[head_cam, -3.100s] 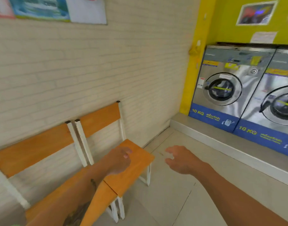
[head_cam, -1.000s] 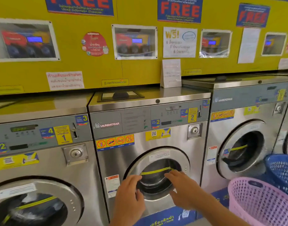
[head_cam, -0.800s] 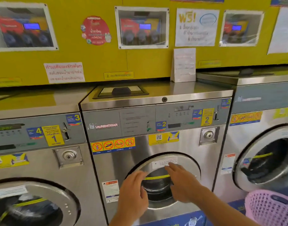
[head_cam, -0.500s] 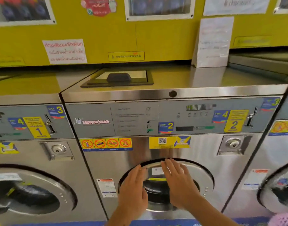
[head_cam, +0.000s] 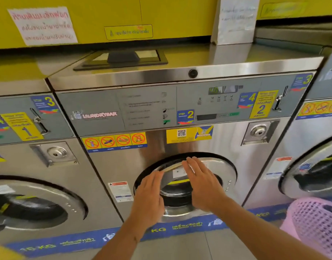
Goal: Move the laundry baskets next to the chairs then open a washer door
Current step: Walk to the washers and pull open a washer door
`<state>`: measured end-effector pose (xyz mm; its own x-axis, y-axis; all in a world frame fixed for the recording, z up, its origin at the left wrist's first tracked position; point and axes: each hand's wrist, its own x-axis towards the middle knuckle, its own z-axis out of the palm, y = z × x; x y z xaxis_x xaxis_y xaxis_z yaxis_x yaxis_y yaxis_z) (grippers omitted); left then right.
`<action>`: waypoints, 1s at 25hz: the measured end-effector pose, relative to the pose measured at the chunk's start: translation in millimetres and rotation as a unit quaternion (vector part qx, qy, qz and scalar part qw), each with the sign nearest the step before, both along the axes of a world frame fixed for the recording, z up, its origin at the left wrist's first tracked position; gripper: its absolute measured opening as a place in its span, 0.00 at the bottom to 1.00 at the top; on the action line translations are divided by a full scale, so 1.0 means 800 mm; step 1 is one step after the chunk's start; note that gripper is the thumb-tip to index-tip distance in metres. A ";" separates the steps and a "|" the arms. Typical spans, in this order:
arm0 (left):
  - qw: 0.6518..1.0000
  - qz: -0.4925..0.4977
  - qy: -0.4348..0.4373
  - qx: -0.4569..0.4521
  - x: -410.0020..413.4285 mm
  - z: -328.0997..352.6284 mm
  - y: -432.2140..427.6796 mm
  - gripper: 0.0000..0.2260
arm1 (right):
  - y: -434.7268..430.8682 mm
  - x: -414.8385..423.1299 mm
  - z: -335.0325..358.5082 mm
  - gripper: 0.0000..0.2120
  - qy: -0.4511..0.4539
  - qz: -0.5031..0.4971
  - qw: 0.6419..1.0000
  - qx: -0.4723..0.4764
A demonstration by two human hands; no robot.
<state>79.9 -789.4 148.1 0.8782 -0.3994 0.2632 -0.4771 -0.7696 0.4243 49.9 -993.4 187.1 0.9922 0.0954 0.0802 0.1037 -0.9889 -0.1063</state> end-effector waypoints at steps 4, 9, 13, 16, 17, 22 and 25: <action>0.998 -0.061 0.011 -0.012 -0.048 0.001 0.015 0.30 | 0.017 -0.048 -0.001 0.47 0.009 -0.042 0.994 0.097; 0.984 -0.180 0.006 -0.003 -0.089 0.007 0.027 0.30 | 0.044 -0.146 -0.045 0.29 0.066 -0.190 0.911 0.359; 0.943 -0.309 -0.108 0.059 -0.102 0.016 0.014 0.22 | 0.074 -0.226 -0.081 0.25 0.155 -0.250 0.870 0.397; 0.897 -0.391 -0.174 0.109 -0.114 0.028 -0.015 0.23 | 0.086 -0.257 -0.082 0.27 0.099 -0.272 0.860 0.421; 0.882 -0.415 -0.190 0.117 -0.120 0.032 -0.026 0.23 | 0.089 -0.265 -0.081 0.28 0.073 -0.283 0.862 0.414; 0.848 -0.468 -0.194 0.156 -0.151 0.042 -0.096 0.27 | 0.071 -0.310 -0.079 0.44 -0.019 -0.357 0.882 0.306; 0.847 -0.475 -0.169 0.169 -0.169 0.049 -0.140 0.35 | 0.023 -0.340 -0.084 0.57 -0.022 -0.363 0.909 0.202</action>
